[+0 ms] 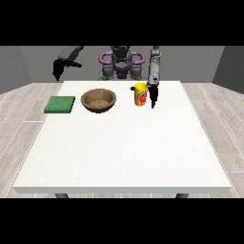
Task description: Pick the cup and pour the ball into the bowl, then pick the bowl and place it on the pad
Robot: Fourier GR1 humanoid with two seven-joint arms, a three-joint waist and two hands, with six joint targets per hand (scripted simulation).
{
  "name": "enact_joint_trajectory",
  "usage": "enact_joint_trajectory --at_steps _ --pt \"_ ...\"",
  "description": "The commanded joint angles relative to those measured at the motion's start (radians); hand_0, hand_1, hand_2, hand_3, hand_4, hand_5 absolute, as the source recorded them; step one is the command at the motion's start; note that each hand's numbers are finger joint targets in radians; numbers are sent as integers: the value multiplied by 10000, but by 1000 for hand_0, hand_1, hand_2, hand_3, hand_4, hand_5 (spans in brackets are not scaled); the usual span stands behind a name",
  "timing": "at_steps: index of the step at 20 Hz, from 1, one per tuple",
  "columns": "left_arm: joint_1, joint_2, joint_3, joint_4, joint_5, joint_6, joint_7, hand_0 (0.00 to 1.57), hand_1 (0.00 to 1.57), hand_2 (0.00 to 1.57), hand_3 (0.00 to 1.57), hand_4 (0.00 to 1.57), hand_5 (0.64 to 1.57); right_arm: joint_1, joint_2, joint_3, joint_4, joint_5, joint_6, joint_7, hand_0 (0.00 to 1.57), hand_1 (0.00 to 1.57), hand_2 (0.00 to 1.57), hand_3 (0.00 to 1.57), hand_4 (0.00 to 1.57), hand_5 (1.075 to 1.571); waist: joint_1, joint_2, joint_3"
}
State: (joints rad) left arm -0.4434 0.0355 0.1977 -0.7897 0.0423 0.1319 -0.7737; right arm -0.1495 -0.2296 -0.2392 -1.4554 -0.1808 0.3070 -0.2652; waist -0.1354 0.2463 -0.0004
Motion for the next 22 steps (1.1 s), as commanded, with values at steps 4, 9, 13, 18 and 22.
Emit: enact_joint_trajectory --at_steps 4,9,13,18,22 --pt "-514 26 255 1980 1 98 -1320 0 0 0 0 0 1526 -123 28 45 -287 42 -235 373 0 0 0 0 0 1571 -178 -36 -3" --pt "-36 -130 -283 1850 -1337 2512 -2184 1245 1245 1571 1571 1329 1287 -368 -437 -255 157 -145 323 -225 0 0 0 0 0 1570 -574 479 6" --pt "-3 -294 -134 2026 -1436 3266 -2132 1323 1323 1571 1571 1468 1246 -251 -658 -365 -107 -300 505 -47 0 0 0 0 0 1570 -894 510 0" --pt "165 -265 -928 1567 -2032 3209 -986 1316 1316 1571 1571 1496 1256 -431 -991 -845 868 -712 509 759 0 0 0 0 0 1570 -151 -868 8" --pt "-739 1278 -1538 1330 -3420 4268 1652 1381 1381 1571 1571 1571 1341 -40 -1158 -785 1742 -550 957 581 0 0 0 0 0 1569 -2 -2017 51"
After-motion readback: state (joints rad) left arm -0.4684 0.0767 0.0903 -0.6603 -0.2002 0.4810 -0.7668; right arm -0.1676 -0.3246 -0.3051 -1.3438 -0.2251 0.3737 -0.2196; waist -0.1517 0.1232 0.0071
